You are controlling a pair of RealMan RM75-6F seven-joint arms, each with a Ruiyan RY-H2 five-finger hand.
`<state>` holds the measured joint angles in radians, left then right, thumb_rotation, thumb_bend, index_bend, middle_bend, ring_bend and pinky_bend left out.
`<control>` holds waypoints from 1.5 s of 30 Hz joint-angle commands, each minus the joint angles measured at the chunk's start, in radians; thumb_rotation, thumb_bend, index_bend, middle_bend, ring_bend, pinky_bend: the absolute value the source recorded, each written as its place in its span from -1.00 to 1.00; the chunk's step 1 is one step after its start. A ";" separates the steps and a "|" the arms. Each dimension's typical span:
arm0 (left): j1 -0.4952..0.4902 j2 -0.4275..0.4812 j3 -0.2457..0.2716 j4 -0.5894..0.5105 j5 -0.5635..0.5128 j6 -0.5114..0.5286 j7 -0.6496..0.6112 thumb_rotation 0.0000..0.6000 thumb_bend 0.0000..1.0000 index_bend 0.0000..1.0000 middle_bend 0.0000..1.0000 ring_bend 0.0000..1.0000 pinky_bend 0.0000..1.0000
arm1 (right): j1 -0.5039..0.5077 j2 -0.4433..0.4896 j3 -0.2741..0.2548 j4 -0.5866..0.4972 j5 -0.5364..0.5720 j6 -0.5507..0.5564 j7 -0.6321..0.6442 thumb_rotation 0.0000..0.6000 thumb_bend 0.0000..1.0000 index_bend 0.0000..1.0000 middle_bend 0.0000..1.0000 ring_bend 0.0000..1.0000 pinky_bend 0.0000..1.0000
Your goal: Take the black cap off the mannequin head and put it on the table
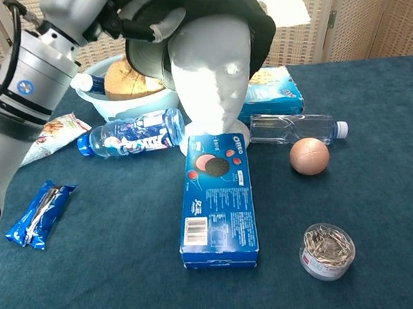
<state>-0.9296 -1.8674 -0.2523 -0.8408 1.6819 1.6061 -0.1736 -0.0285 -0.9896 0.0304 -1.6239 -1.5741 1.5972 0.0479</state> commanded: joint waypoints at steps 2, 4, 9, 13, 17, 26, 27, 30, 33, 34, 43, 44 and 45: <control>-0.011 0.019 -0.017 -0.003 -0.007 0.009 0.035 1.00 -0.16 0.28 1.00 1.00 1.00 | -0.003 0.000 -0.001 0.003 -0.001 0.003 0.003 1.00 -0.51 -0.52 -0.52 -0.65 -0.61; -0.014 0.027 -0.023 -0.001 -0.010 0.011 0.050 1.00 -0.16 0.28 1.00 1.00 1.00 | -0.004 0.000 -0.001 0.004 -0.001 0.004 0.006 1.00 -0.51 -0.52 -0.52 -0.65 -0.61; -0.019 0.053 -0.045 -0.001 -0.031 0.020 0.063 1.00 -0.16 0.28 1.00 1.00 1.00 | -0.008 0.000 -0.001 0.007 -0.003 0.012 0.011 1.00 -0.51 -0.52 -0.52 -0.65 -0.61; -0.017 0.078 -0.065 0.000 -0.049 0.031 0.076 1.00 -0.16 0.28 1.00 1.00 1.00 | -0.010 0.000 -0.001 0.009 -0.005 0.015 0.014 1.00 -0.51 -0.52 -0.52 -0.65 -0.60; -0.009 0.119 -0.081 -0.004 -0.064 0.048 0.085 1.00 -0.16 0.28 1.00 1.00 1.00 | -0.011 0.000 -0.001 0.010 -0.006 0.018 0.016 1.00 -0.51 -0.52 -0.52 -0.65 -0.61; 0.047 0.222 -0.072 -0.005 -0.071 0.095 0.081 1.00 -0.16 0.27 1.00 1.00 1.00 | -0.008 -0.002 0.000 0.014 -0.009 0.013 0.019 1.00 -0.51 -0.52 -0.52 -0.65 -0.61; 0.056 0.234 -0.070 -0.005 -0.073 0.101 0.079 1.00 -0.16 0.27 1.00 1.00 1.00 | -0.007 -0.003 0.000 0.014 -0.009 0.011 0.019 1.00 -0.51 -0.52 -0.52 -0.65 -0.61; 0.085 0.273 -0.059 -0.013 -0.071 0.120 0.079 1.00 -0.16 0.27 1.00 1.00 1.00 | -0.002 -0.003 0.000 0.014 -0.013 0.006 0.019 1.00 -0.51 -0.52 -0.52 -0.65 -0.61; 0.120 0.314 -0.033 -0.018 -0.055 0.144 0.084 1.00 -0.16 0.27 1.00 1.00 1.00 | 0.003 -0.004 0.001 0.013 -0.015 0.001 0.017 1.00 -0.51 -0.52 -0.52 -0.65 -0.60; 0.134 0.330 -0.022 -0.020 -0.048 0.153 0.086 1.00 -0.16 0.27 1.00 1.00 1.00 | 0.004 -0.005 0.002 0.012 -0.015 -0.001 0.017 1.00 -0.51 -0.52 -0.52 -0.65 -0.61; 0.257 0.439 0.076 -0.041 0.015 0.230 0.119 1.00 -0.16 0.27 1.00 1.00 1.00 | 0.010 -0.003 0.002 0.006 -0.017 -0.008 0.010 1.00 -0.51 -0.52 -0.52 -0.65 -0.61; 0.276 0.453 0.089 -0.048 0.021 0.238 0.124 1.00 -0.16 0.27 1.00 1.00 1.00 | 0.012 -0.003 0.002 0.005 -0.018 -0.010 0.010 1.00 -0.51 -0.52 -0.52 -0.65 -0.61; 0.290 0.463 0.099 -0.052 0.025 0.244 0.130 1.00 -0.16 0.27 1.00 1.00 1.00 | 0.013 -0.003 0.002 0.004 -0.018 -0.011 0.009 1.00 -0.51 -0.52 -0.52 -0.65 -0.61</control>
<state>-0.6629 -1.4214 -0.1730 -0.8821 1.6947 1.8353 -0.0552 -0.0159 -0.9927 0.0320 -1.6194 -1.5924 1.5865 0.0572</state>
